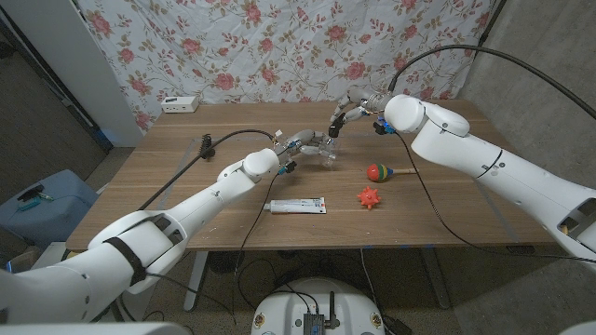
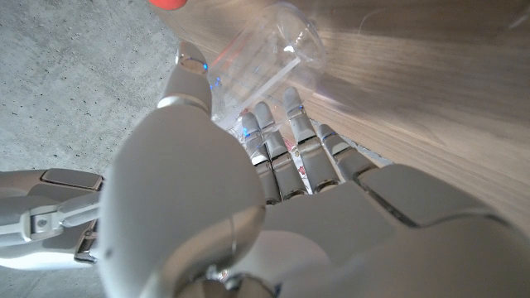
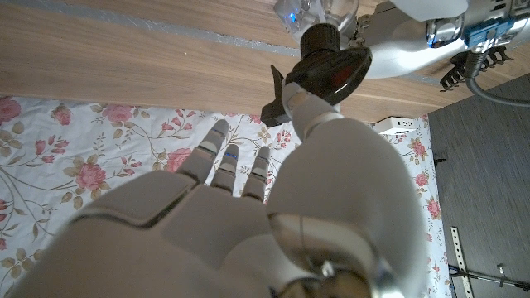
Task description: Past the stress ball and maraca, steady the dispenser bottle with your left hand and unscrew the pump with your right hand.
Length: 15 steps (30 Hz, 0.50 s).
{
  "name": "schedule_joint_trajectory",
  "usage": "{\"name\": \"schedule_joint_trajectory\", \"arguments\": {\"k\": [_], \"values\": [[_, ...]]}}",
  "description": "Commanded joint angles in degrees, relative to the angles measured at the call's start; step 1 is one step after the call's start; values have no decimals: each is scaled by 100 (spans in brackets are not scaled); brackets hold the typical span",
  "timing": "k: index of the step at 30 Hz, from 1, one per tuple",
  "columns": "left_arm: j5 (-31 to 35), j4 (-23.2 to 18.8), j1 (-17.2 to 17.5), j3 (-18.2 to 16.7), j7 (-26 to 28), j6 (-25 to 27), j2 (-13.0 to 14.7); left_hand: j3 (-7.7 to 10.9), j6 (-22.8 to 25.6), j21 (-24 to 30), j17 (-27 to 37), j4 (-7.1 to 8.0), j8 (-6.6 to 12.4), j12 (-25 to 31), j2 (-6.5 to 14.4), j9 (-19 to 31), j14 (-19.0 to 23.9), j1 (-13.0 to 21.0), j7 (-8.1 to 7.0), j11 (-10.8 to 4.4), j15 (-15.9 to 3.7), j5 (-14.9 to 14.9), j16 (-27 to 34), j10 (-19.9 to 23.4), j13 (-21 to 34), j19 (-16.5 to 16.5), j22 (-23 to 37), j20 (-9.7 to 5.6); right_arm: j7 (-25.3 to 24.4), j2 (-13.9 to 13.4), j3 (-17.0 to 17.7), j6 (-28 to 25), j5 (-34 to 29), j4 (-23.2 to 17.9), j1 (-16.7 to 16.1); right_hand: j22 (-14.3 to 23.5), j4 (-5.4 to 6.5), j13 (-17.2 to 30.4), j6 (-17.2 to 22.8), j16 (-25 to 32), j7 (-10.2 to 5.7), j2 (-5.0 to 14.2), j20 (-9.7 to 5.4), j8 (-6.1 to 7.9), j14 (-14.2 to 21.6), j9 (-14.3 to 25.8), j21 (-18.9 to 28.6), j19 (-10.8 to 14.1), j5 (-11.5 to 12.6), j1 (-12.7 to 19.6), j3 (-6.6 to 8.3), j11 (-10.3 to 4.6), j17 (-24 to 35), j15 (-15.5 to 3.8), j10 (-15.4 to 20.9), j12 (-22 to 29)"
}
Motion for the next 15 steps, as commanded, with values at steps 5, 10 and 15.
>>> {"name": "schedule_joint_trajectory", "arguments": {"k": [5,10,15], "values": [[43,21,6,3,105,-76,-25,280,374,-16,34,205,50,20,721,15,284,46,-29,-155,-753,43,10,242,443,22,0,-542,222,-85,-6,-37,6,-109,74,13,5,1,-155,-14,-9,-98,38,-125,-41,-18,-32,-87,36,160,38,-36,12,2,18,-18],[64,-7,21,-4,149,-85,-13,289,383,-16,23,210,58,18,723,14,303,31,-29,-156,-758,42,-1,245,448,20,0,-535,205,-141,48,-70,7,-228,38,13,29,2,-344,-18,-6,-162,58,-241,-77,-36,-28,-116,28,186,1,-28,18,25,26,-24],[60,16,10,-2,134,-101,-24,293,390,-17,19,207,65,20,718,13,316,27,-30,-162,-757,41,-5,257,452,20,0,-538,150,-194,125,-90,14,-334,-16,14,51,4,-595,-10,-14,-197,82,-401,-90,-49,-19,-144,14,248,-30,29,31,39,-178,-98]]}}
